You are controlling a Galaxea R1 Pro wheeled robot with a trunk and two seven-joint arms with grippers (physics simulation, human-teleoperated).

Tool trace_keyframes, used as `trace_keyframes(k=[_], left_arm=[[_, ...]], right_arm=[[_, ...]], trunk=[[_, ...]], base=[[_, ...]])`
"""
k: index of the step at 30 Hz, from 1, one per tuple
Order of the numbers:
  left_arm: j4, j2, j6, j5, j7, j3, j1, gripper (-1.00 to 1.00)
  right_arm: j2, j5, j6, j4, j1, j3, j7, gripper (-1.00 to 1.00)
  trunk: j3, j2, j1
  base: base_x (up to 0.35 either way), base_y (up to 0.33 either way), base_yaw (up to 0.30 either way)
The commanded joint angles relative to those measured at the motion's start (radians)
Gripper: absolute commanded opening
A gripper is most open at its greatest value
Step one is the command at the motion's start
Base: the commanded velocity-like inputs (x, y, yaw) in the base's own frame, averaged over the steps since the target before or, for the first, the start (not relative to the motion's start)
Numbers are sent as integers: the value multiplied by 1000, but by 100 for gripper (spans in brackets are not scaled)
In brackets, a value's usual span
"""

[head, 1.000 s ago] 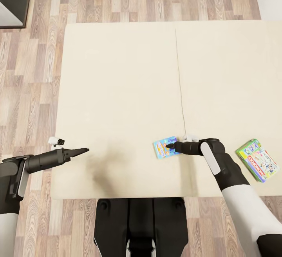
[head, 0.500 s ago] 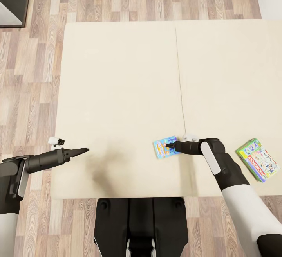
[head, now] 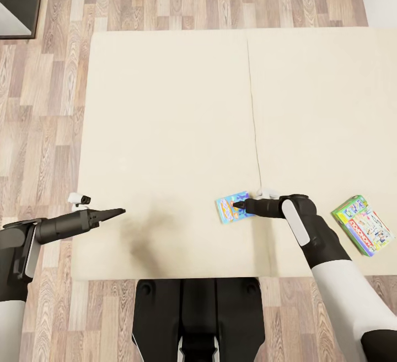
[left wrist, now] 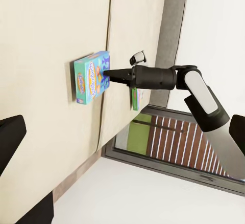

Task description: Put all the toys in the child's room - the three board games (two on the bed and one on the table), the two jigsaw puzzles on the table, and the tennis ball on the table - inside the toy box on the table in the child's room.

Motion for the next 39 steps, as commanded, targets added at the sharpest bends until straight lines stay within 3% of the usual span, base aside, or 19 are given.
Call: trace_keyframes(k=[1,6,12,18,23,26,39], left_arm=[[0,0,11,-1,-5,0,0,100],[0,2,11,-1,-5,1,0,100],[-1,3,11,-1,-5,1,0,100],[-3,-17,11,0,-5,-7,0,100],[-2,-45,7,-1,-5,-12,-2,100],[-2,-48,7,-1,-5,-14,-2,100],[-2,-48,6,-1,-5,-10,-2,100]], right_arm=[[-1,10,3,-1,0,1,10,100],[0,10,2,-1,0,10,9,100],[-1,12,0,1,0,52,5,100],[30,15,34,15,-34,53,2,100],[58,17,56,30,-19,51,5,100],[73,18,55,47,-16,51,4,100],[90,8,46,111,-16,49,14,100]], trunk=[[-1,-2,1],[-1,-2,1],[-1,-2,1],[-1,-2,1],[-1,-2,1],[-1,-2,1],[-1,-2,1]], base=[[0,0,0],[0,0,0],[0,0,0],[0,0,0],[0,0,0],[0,0,0],[0,0,0]])
